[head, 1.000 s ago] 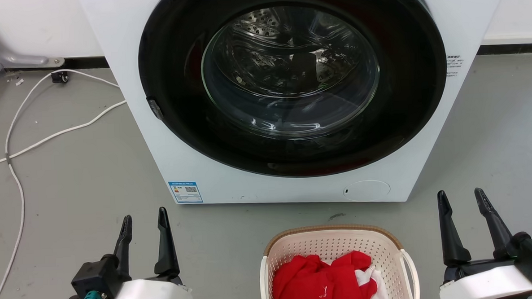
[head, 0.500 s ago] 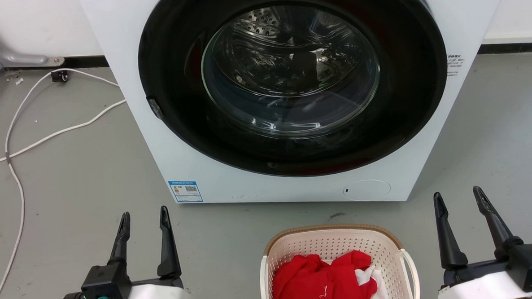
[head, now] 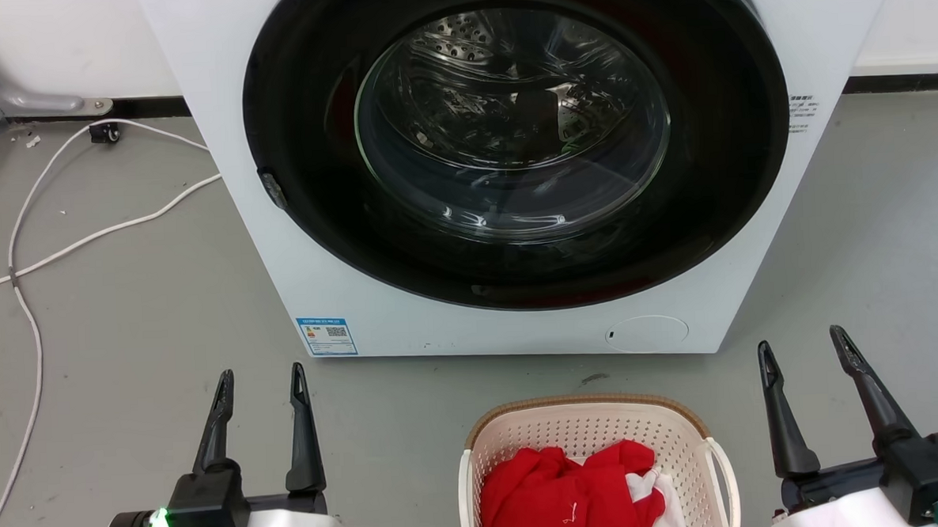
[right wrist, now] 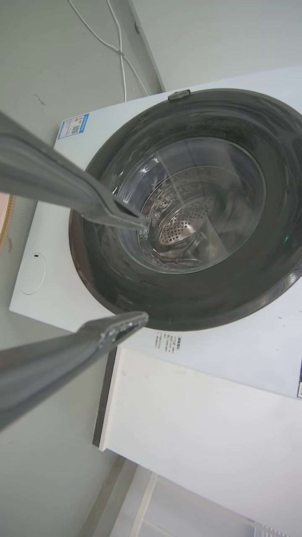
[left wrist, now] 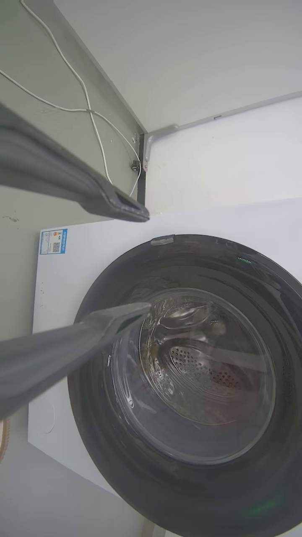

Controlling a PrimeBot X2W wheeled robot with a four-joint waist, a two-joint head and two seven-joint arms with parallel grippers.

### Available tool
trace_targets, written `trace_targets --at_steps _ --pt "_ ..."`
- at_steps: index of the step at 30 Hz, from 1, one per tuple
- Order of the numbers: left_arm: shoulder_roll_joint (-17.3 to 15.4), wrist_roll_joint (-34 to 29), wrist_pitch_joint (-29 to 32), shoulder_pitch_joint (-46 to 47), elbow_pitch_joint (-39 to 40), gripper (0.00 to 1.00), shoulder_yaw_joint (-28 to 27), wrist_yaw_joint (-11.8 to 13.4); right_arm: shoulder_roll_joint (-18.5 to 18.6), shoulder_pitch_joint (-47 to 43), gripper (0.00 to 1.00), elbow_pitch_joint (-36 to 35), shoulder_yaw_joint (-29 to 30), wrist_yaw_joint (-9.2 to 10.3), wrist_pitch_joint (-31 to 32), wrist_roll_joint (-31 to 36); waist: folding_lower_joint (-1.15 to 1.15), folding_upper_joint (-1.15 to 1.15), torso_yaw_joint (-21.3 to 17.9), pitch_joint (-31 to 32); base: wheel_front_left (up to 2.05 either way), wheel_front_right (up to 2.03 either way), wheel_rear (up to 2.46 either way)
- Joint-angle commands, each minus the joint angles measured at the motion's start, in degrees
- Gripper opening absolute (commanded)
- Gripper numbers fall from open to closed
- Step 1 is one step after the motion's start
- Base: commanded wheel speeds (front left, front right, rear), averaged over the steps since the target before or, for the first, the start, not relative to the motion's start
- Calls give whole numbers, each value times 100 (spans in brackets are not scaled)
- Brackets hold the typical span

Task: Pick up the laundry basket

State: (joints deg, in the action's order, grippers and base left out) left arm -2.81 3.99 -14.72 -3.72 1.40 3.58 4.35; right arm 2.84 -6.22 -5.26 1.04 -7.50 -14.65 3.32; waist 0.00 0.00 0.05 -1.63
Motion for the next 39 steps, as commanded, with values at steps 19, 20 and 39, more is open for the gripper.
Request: trace_targets --at_steps 19,20,39 --pt "-12 -141 -52 -106 36 100 -28 46 7 -66 100 -19 -13 2 -56 85 0 0 -10 -13 0 0 0" --pt "-12 -139 -52 -105 35 100 -32 45 7 -67 100 -21 -11 2 -56 86 0 0 -10 -16 0 0 0" --pt "-11 86 -50 747 -884 100 360 -202 4 467 100 899 210 3 -56 270 0 0 -195 -646 0 0 0"
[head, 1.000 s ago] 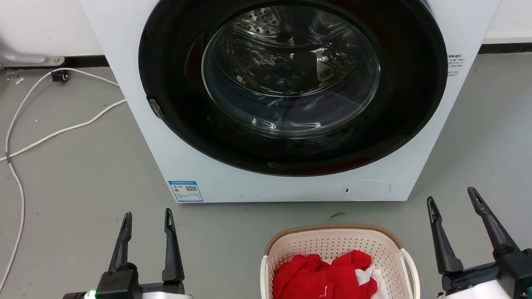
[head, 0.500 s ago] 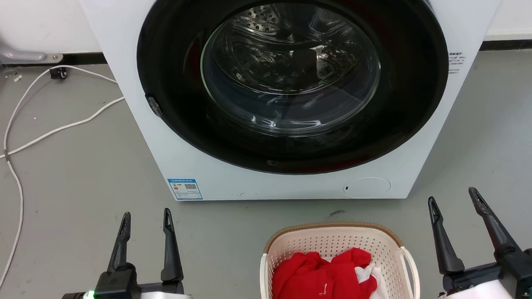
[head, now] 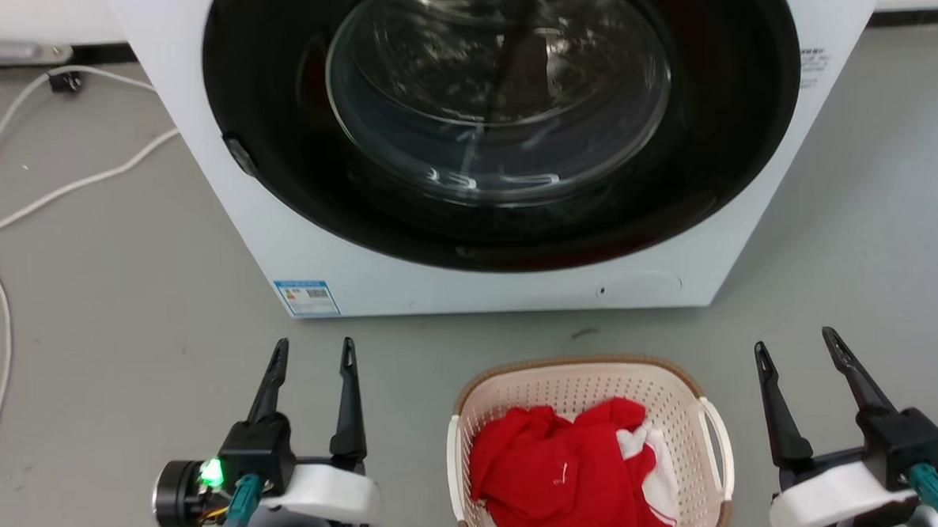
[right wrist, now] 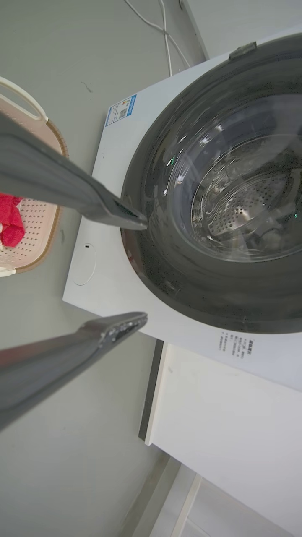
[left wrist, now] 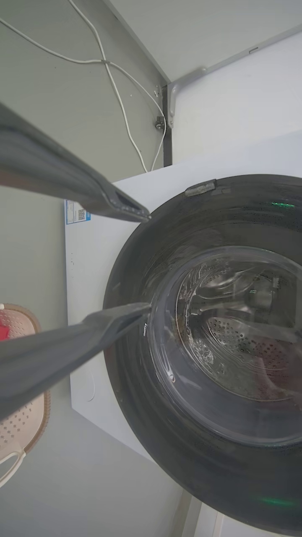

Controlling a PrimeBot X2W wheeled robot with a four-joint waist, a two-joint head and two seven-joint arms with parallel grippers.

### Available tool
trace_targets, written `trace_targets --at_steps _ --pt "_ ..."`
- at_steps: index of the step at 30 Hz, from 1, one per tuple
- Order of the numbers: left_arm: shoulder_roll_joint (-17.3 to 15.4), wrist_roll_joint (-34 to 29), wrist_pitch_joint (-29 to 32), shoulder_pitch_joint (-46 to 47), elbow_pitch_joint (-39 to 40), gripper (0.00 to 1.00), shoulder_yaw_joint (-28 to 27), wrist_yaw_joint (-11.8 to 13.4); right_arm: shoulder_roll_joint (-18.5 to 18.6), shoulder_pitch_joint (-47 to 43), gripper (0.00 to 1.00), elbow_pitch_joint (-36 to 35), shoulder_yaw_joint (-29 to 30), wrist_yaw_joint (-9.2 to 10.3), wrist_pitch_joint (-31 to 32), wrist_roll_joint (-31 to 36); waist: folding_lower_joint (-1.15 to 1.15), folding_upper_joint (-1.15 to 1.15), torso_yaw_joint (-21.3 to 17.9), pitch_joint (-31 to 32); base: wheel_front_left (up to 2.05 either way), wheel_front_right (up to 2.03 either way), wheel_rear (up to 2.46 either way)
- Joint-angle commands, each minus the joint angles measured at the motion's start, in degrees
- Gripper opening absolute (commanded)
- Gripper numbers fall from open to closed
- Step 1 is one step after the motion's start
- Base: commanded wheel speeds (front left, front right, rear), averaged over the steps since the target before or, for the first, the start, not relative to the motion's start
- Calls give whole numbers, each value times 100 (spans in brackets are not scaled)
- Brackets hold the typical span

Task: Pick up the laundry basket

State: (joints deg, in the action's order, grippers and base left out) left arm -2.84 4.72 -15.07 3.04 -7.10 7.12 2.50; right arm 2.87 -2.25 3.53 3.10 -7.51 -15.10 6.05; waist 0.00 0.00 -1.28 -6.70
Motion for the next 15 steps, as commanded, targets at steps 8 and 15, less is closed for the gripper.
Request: trace_targets --at_steps 8,15 --pt "-10 228 -16 912 -1277 100 381 -180 0 767 100 1180 37 4 -11 279 0 0 -281 -901 0 0 0" --pt "-7 406 -15 1716 -2672 100 660 -278 1 1405 100 2191 -4 4 -12 447 0 0 -472 -1555 0 0 0"
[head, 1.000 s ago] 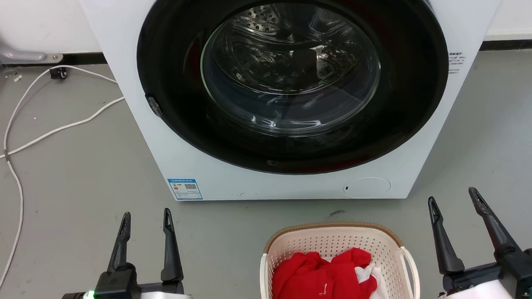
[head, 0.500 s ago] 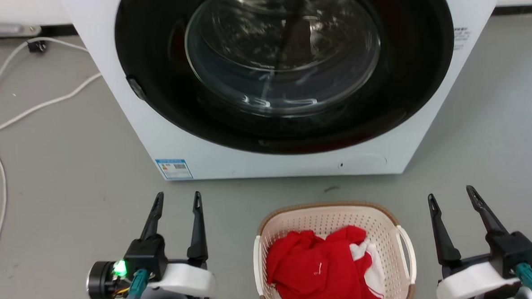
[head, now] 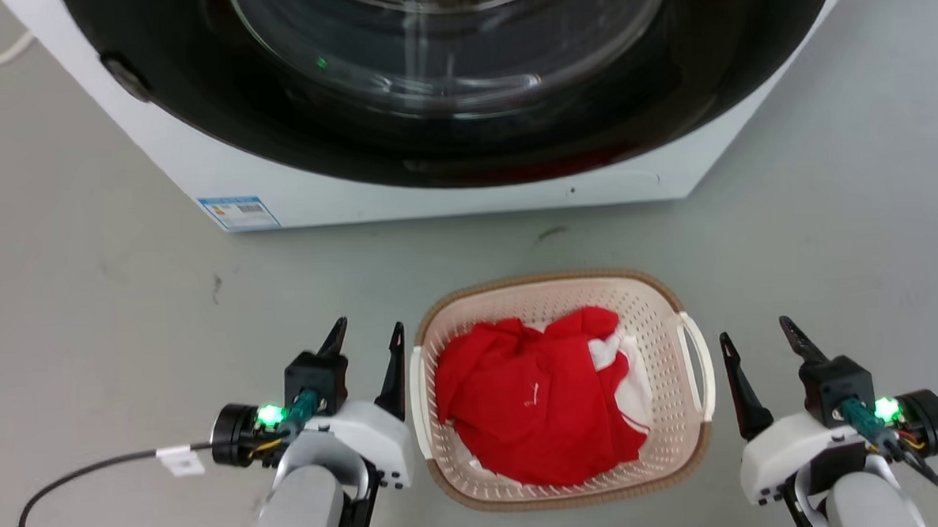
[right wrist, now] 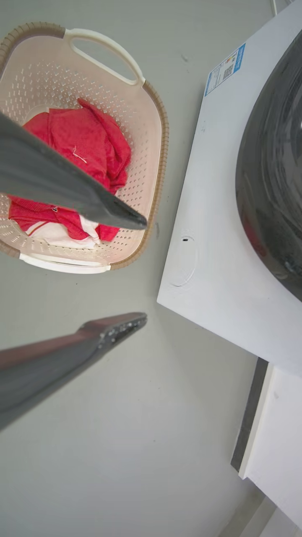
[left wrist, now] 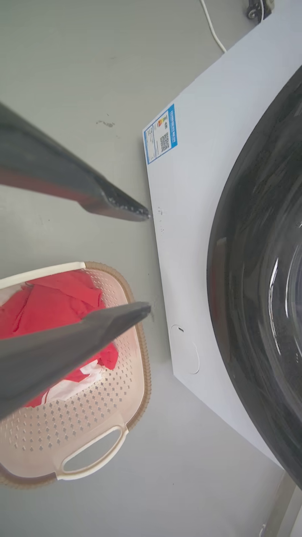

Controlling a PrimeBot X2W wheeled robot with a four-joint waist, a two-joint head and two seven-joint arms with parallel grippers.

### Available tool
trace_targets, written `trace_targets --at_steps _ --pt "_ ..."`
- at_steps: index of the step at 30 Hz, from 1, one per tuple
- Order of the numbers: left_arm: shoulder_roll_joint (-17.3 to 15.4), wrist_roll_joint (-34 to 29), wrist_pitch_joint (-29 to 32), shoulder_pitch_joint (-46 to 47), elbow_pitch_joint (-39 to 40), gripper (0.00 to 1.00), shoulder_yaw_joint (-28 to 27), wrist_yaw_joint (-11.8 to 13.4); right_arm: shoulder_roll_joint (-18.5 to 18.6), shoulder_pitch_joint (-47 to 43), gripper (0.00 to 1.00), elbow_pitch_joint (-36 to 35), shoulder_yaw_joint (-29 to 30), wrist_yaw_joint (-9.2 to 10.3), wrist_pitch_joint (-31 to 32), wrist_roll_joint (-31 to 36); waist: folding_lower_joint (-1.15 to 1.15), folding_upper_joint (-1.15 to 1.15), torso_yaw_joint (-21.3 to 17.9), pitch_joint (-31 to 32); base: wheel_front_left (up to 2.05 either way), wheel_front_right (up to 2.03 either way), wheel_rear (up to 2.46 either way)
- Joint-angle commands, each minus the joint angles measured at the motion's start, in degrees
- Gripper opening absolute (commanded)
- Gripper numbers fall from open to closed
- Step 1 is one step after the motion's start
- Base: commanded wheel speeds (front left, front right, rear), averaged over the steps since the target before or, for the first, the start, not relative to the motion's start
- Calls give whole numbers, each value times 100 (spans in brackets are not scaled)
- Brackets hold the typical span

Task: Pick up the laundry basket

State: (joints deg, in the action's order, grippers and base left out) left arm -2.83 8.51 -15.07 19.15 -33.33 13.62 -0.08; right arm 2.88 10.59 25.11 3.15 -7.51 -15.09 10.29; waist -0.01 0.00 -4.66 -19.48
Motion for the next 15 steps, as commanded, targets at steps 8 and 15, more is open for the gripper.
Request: trace_targets --at_steps 8,15 --pt "-9 98 -16 969 -1109 100 172 -82 -2 910 100 1153 -19 4 -11 125 1 0 -260 -1086 0 0 0" --pt "-8 191 -16 1427 -1665 100 316 -129 -3 1362 100 1686 -65 4 -11 125 1 0 -324 -1560 0 0 0"
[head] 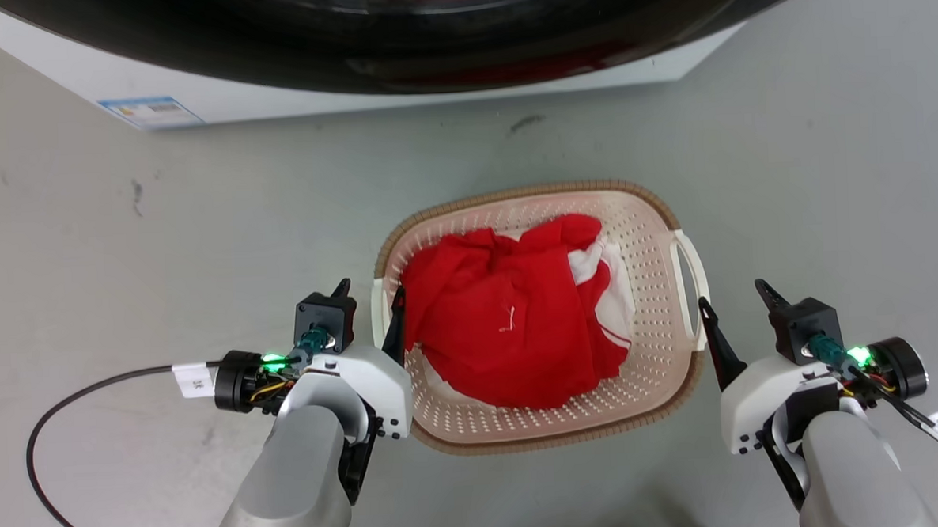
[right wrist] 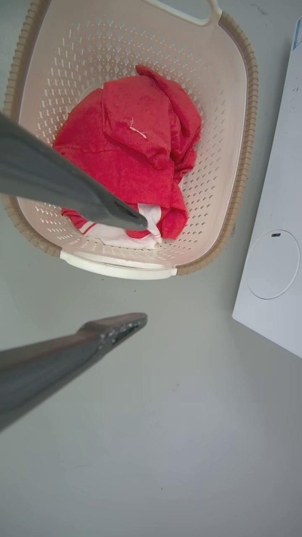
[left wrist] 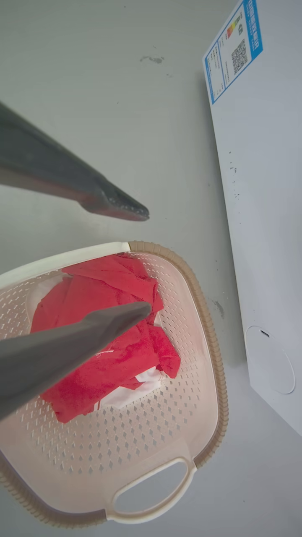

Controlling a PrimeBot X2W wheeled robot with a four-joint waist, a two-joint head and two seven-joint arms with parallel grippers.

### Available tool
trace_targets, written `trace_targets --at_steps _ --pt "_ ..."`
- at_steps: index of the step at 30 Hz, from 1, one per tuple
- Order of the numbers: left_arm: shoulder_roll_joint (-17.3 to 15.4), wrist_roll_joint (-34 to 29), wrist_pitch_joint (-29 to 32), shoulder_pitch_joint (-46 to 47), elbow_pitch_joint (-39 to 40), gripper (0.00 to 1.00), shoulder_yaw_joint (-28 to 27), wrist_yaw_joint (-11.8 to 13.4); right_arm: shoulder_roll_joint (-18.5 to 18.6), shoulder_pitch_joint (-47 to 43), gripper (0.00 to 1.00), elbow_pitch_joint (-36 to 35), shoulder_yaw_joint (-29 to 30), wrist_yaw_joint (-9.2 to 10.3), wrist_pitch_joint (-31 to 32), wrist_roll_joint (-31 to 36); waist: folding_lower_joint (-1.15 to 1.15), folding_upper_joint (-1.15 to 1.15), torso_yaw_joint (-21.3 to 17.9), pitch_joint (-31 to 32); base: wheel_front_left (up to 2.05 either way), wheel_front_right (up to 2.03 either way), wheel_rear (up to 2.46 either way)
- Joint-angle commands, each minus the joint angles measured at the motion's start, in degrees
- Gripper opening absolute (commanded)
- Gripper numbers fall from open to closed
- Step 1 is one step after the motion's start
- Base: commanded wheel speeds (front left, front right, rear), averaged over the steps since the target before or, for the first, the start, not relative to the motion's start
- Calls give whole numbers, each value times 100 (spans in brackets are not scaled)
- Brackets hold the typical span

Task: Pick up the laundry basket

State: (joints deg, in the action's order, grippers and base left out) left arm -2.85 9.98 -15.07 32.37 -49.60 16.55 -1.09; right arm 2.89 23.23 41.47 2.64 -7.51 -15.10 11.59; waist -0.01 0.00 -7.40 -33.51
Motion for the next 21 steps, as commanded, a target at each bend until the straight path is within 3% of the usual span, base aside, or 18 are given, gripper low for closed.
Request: trace_targets --at_steps 1,21 --pt "-6 50 -16 142 -97 100 50 -25 -3 151 100 98 -25 4 -11 -37 1 0 -60 -209 0 0 0" --pt "7 224 -2 753 -792 100 385 106 -2 941 100 1004 -581 4 -11 -588 1 0 -158 -1134 0 0 0"
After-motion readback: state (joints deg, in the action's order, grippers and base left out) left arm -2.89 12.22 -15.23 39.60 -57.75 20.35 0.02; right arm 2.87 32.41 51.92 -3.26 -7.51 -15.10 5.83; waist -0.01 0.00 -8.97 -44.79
